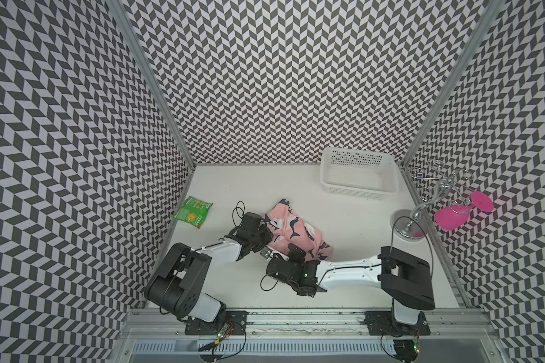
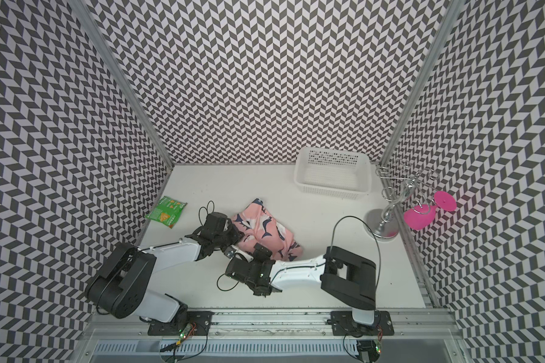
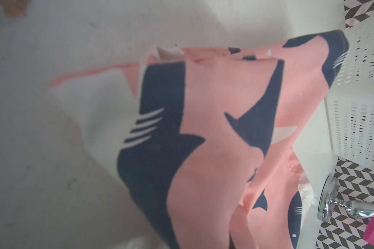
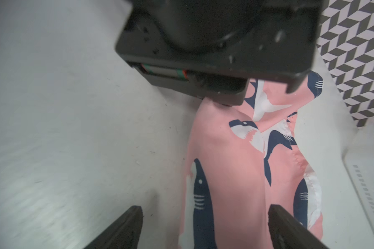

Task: Roll up the shorts
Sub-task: Roll the shorts at the center of the board.

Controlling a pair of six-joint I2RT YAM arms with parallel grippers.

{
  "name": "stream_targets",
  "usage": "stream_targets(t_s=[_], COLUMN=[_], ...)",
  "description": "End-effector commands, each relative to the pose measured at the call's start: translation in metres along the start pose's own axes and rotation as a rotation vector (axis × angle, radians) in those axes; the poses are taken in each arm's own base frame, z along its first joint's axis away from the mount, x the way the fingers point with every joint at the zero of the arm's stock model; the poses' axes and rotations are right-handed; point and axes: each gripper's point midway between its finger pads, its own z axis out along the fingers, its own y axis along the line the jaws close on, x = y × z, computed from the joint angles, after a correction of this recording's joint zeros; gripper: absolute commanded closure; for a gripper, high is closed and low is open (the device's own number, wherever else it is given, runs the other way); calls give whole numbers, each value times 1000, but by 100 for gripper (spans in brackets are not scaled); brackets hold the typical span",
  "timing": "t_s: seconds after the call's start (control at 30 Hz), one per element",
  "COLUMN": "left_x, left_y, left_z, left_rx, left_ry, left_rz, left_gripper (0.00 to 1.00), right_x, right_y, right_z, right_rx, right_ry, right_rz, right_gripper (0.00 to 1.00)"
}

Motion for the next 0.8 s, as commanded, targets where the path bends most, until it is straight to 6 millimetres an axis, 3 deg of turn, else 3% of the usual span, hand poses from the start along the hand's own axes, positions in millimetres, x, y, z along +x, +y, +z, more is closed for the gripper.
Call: stream_targets(t_s=[0.0,0.07,0.17,0.27,0.3,0.33,0.37,0.43,0.5,0.63,0.77], left_x=[2,2,2,2,0,-2,-5,-13,-22,-41,-40], left_y=[-3,-6,-7,-10,-13,-17,-21,-30,-39,-39,-30], left_z=[-8,-9,-9,-9,-10,-13,-15,-26,-38,-64,-77], left_rx=[-13,-1,4,20,29,41,56,87,107,99,121], left_ry=[7,12,13,15,8,-3,-16,-61,-109,-203,-231], left_rz=[4,1,2,16,30,48,60,89,121,156,156], left_gripper=[100,100,100,100,92,72,59,42,35,31,31], right_x=[11,18,21,19,18,16,15,10,6,-1,-11], right_y=[-18,-15,-5,5,7,7,8,8,8,7,2], right_z=[11,19,27,33,34,34,34,31,26,13,2], right_rx=[171,184,139,1,-60,-116,-178,-351,-515,-760,-960], right_ry=[48,68,80,96,101,101,100,102,99,95,67], right_rz=[-39,-56,-64,-18,8,47,82,189,284,410,541], right_gripper=[12,21,46,80,91,100,100,100,100,100,100])
